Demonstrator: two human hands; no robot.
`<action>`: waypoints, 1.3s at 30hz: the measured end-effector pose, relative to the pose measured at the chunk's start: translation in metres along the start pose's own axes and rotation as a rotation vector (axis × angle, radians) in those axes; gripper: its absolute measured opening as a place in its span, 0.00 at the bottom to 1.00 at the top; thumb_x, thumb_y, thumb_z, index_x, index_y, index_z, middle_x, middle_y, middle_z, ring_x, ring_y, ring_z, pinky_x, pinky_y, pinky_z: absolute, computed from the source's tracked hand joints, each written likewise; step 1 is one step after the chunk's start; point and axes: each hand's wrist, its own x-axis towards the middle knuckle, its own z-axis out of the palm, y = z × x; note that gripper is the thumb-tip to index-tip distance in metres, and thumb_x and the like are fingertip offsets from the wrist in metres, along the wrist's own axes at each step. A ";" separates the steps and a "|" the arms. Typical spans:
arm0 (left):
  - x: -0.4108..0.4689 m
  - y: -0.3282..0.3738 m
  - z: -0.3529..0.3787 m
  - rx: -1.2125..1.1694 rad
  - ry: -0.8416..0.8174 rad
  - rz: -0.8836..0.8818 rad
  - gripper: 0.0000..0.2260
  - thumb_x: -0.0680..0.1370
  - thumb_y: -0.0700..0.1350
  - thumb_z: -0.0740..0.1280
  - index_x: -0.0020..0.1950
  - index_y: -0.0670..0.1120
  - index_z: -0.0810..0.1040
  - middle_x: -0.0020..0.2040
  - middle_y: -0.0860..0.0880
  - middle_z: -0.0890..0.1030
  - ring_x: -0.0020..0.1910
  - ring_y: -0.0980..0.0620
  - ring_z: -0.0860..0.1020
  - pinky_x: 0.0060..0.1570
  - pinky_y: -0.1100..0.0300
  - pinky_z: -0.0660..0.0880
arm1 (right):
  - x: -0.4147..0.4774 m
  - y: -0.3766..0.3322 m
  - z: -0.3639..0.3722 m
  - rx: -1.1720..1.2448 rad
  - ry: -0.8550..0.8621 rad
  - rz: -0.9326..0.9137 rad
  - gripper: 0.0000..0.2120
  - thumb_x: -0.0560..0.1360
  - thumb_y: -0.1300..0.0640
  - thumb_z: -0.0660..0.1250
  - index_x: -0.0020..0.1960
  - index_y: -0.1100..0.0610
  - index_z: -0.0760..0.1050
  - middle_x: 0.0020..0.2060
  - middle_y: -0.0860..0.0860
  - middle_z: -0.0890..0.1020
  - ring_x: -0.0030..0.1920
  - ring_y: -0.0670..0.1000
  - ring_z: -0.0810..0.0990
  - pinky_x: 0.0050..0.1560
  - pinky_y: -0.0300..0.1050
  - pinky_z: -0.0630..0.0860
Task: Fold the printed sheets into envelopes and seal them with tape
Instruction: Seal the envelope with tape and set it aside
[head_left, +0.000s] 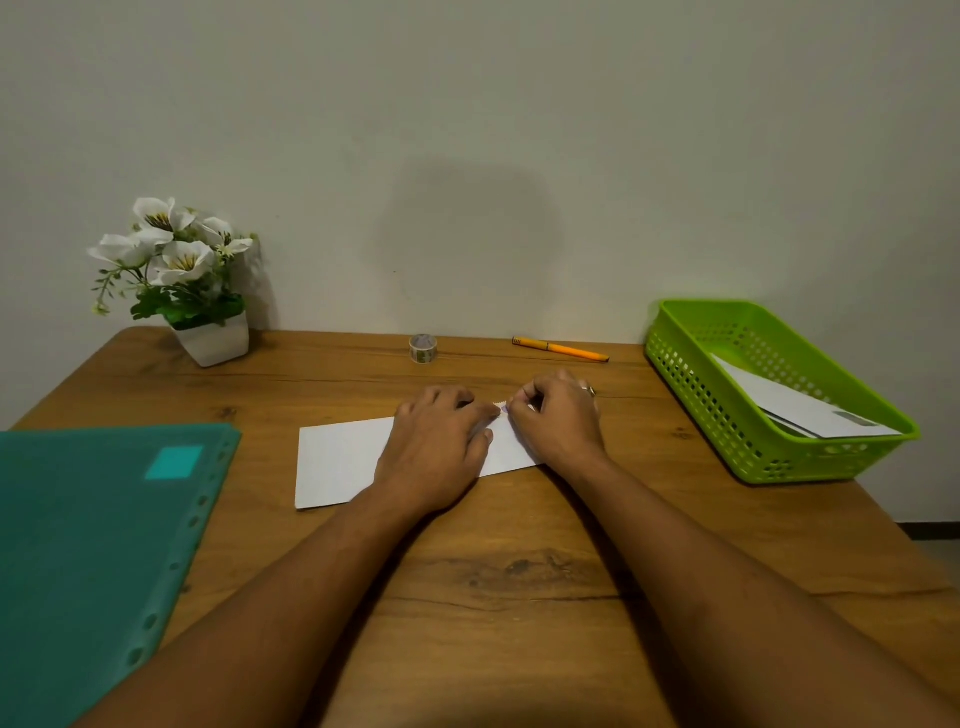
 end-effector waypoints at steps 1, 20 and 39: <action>0.000 0.000 0.000 0.002 0.001 0.001 0.18 0.84 0.55 0.58 0.73 0.59 0.73 0.71 0.53 0.73 0.71 0.52 0.66 0.69 0.49 0.64 | 0.000 0.001 0.000 0.006 0.000 -0.001 0.08 0.78 0.50 0.70 0.41 0.48 0.81 0.50 0.45 0.78 0.58 0.50 0.72 0.60 0.50 0.71; 0.001 0.001 -0.003 0.006 -0.020 -0.007 0.18 0.83 0.55 0.58 0.72 0.58 0.74 0.72 0.54 0.72 0.71 0.52 0.66 0.68 0.49 0.64 | -0.004 -0.003 -0.002 0.069 0.077 0.014 0.05 0.77 0.56 0.72 0.45 0.48 0.78 0.47 0.45 0.81 0.55 0.50 0.75 0.58 0.55 0.77; 0.001 0.005 -0.005 0.148 -0.146 -0.022 0.25 0.86 0.55 0.49 0.83 0.50 0.57 0.82 0.48 0.59 0.81 0.48 0.55 0.78 0.45 0.52 | -0.041 0.003 -0.012 -0.274 -0.073 -0.445 0.15 0.82 0.59 0.63 0.65 0.52 0.82 0.59 0.50 0.83 0.61 0.54 0.77 0.59 0.51 0.74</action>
